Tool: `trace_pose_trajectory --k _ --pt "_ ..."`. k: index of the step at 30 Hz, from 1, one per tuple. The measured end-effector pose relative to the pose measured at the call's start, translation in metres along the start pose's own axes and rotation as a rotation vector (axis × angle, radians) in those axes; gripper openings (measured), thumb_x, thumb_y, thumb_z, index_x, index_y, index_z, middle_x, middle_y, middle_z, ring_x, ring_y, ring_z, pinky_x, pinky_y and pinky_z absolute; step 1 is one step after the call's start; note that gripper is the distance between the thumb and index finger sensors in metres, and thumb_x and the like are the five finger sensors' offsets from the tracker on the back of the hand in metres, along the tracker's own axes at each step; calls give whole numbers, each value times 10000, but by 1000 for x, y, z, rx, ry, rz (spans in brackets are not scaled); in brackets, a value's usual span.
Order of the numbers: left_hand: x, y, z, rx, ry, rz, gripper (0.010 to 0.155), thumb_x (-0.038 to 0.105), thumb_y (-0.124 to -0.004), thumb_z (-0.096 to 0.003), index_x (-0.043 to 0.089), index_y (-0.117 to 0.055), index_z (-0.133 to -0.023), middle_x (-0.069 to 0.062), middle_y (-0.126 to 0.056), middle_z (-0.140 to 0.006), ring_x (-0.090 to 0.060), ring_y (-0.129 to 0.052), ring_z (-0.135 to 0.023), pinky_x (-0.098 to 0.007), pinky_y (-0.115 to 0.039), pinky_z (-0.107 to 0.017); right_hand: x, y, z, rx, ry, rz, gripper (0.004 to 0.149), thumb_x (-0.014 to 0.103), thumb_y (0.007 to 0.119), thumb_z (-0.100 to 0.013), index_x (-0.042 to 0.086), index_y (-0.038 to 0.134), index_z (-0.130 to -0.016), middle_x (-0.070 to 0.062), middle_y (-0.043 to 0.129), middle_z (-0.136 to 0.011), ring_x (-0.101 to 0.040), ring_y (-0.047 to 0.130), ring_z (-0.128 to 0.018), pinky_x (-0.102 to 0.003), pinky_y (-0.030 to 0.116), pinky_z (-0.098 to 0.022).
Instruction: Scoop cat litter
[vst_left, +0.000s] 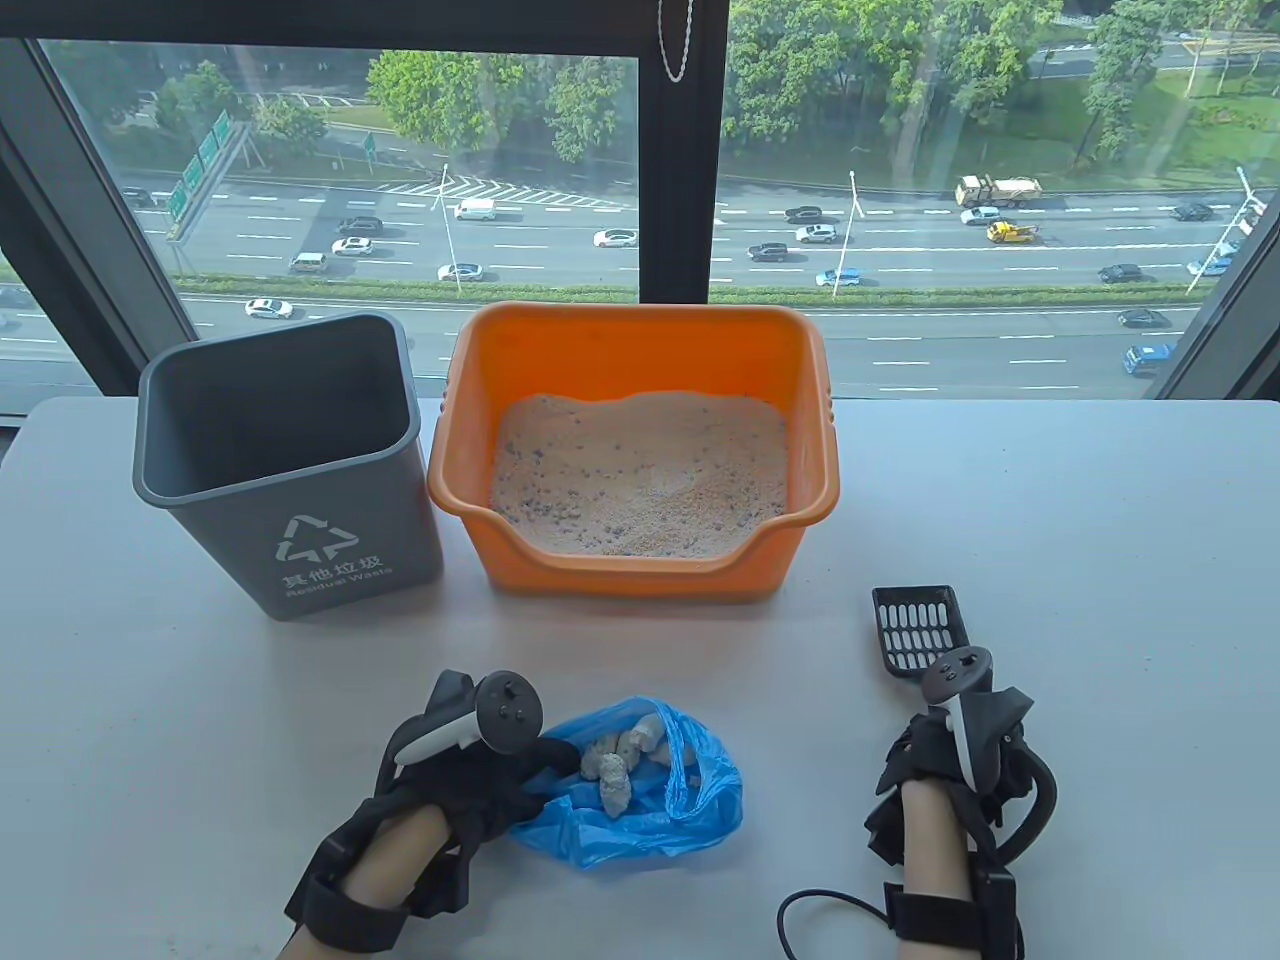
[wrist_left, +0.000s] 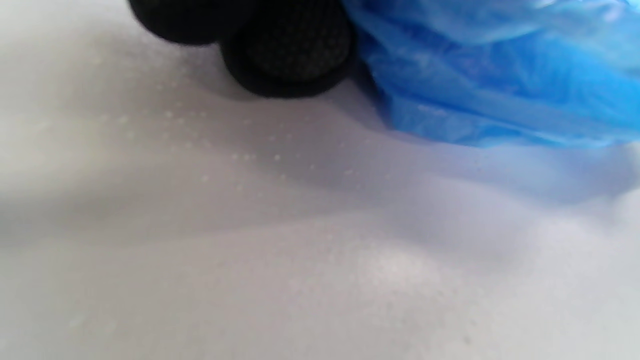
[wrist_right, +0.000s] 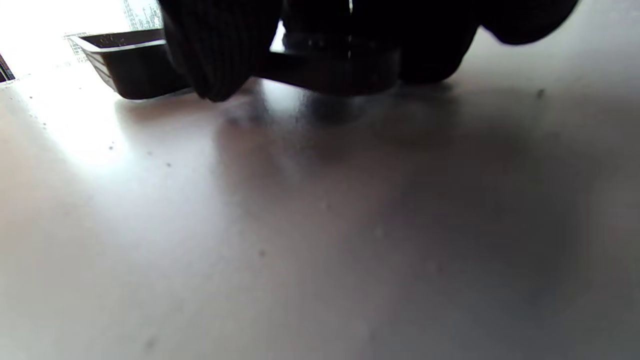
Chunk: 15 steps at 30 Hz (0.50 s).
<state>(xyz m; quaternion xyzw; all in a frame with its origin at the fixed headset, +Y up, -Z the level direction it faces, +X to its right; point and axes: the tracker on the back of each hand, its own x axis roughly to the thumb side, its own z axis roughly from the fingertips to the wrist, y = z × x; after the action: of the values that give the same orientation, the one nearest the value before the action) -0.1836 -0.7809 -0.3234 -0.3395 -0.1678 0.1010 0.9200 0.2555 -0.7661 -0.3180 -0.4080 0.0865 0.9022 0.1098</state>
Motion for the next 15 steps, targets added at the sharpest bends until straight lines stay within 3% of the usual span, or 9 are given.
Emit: trace_pose_trajectory --k 7,10,15 --pt "-1 0 0 -4 -4 12 608 411 -784 -502 559 -433 -975 125 -743 -716 -117 -918 -441 -254 -810 -349 2 -24 27 -29 -49 -85 880 477 825 -373 12 419 -1000 -351 298 -1004 -479 564 -814 -518 566 -531" --pt "-1 0 0 -6 -7 17 608 410 -785 -502 558 -434 -976 124 -743 -714 -119 -918 -440 -255 -809 -350 13 -39 50 -62 -158 -119 858 485 825 -370 36 460 -1002 -360 318 -1004 -478 586 -793 -507 576 -515" --pt "-1 0 0 -4 -6 15 607 411 -784 -501 559 -435 -975 124 -744 -715 -119 -918 -442 -255 -810 -351 36 -51 112 48 -483 -189 695 479 832 -373 119 674 -946 -348 474 -983 -446 667 -718 -493 604 -475"
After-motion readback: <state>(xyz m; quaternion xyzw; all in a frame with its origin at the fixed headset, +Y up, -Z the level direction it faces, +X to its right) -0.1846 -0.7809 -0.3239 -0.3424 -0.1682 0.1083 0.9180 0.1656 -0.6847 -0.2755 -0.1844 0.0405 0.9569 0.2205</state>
